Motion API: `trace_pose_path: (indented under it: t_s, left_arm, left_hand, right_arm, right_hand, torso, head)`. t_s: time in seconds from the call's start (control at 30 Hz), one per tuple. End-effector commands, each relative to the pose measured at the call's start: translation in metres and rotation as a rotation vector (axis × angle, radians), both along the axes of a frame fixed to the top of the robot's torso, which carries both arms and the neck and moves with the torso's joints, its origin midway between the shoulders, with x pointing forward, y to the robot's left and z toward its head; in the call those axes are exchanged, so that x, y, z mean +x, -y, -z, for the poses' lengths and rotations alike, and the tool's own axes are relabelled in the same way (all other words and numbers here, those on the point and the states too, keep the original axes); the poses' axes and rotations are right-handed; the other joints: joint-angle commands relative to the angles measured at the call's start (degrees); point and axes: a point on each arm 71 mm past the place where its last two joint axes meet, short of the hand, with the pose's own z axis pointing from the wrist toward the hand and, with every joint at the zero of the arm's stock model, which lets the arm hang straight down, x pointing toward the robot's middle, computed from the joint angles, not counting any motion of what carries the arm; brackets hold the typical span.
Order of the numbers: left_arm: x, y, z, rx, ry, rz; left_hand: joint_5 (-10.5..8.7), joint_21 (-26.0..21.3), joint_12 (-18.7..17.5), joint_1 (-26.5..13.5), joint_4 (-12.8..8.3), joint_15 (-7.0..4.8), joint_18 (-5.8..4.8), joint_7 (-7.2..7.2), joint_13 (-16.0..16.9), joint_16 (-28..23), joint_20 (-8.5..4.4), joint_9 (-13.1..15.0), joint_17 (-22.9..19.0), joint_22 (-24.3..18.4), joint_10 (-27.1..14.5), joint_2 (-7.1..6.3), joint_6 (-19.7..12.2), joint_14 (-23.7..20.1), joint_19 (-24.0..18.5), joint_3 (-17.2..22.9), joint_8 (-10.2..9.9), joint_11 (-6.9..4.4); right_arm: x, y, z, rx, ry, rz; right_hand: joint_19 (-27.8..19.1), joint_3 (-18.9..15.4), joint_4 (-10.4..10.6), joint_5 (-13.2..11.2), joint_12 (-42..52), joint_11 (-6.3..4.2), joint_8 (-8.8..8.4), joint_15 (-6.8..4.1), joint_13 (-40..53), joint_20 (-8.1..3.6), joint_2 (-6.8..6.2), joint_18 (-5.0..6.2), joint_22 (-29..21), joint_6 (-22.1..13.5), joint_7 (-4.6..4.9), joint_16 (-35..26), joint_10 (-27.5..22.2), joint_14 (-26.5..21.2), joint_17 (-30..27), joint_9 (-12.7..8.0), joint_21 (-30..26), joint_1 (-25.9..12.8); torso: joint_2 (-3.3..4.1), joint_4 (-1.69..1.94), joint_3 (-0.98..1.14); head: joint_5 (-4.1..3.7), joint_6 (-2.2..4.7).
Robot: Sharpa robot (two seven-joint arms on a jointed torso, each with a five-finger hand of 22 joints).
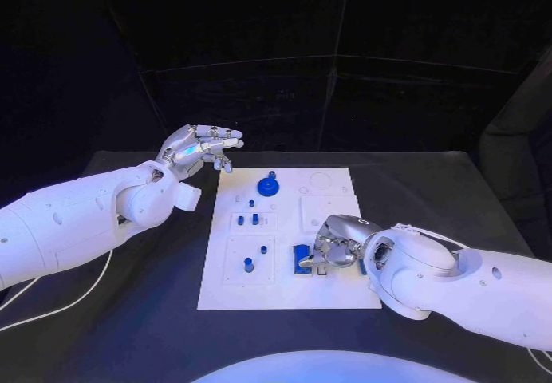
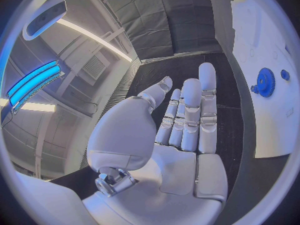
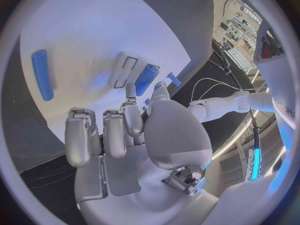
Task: Assemble the parts on the task board
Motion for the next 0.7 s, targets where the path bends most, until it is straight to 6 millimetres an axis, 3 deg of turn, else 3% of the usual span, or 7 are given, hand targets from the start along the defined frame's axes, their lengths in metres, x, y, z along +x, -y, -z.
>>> trace_pose_path:
  t_s: [0.03,0.33,0.7]
  left_arm:
    - [0.0,0.0,-0.001,-0.009,0.002,0.007]
    - [0.0,0.0,-0.001,-0.009,0.0,0.009]
    - [0.0,0.0,-0.001,-0.009,0.0,0.008]
  left_hand:
    - [-0.15,-0.34,0.19,0.39,0.13,0.02,0.8,0.1,0.01,0.08,0.24,0.05,-0.06,-0.05,-0.51,0.28,-0.41,-0.54,0.0,-0.36,0.32,-0.07]
    - [-0.16,-0.39,0.3,0.48,0.1,0.03,0.8,0.13,0.0,0.13,0.25,0.05,-0.11,-0.09,-0.67,0.41,-0.52,-0.58,0.02,-0.43,0.39,-0.05]
    - [-0.16,-0.39,0.3,0.48,0.1,0.03,0.8,0.13,0.0,0.13,0.25,0.05,-0.11,-0.09,-0.67,0.41,-0.52,-0.58,0.02,-0.43,0.39,-0.05]
  right_arm:
    - [-0.002,-0.003,0.001,-0.019,-0.029,-0.053]
    - [-0.002,0.001,0.0,-0.024,-0.011,-0.038]
    - [0.003,0.012,-0.001,-0.033,0.025,0.02]
  right_hand:
    - [2.21,-0.31,-0.39,-0.43,0.12,-0.16,0.2,-0.33,0.03,-0.42,-0.91,-0.35,10.88,0.4,0.01,0.0,0.16,3.2,0.64,0.11,0.11,0.61]
    - [2.15,0.14,-2.08,-0.26,-0.12,-0.11,0.17,-0.29,0.16,-0.4,-0.76,-0.33,10.83,0.31,0.08,-0.06,0.12,3.2,0.68,0.45,0.03,3.28]
    - [2.16,0.7,-2.29,1.77,-0.48,-0.1,0.13,-0.28,0.17,-0.38,1.84,-0.33,10.87,0.4,0.1,-0.16,0.13,3.19,0.63,0.74,0.02,3.78]
  torso:
    - [-0.04,-0.15,0.02]
    - [-0.07,-0.13,0.02]
    - [-0.04,-0.08,-0.02]
  head:
    - [0.02,-0.07]
    - [-0.26,-0.03]
    - [-0.48,0.12]
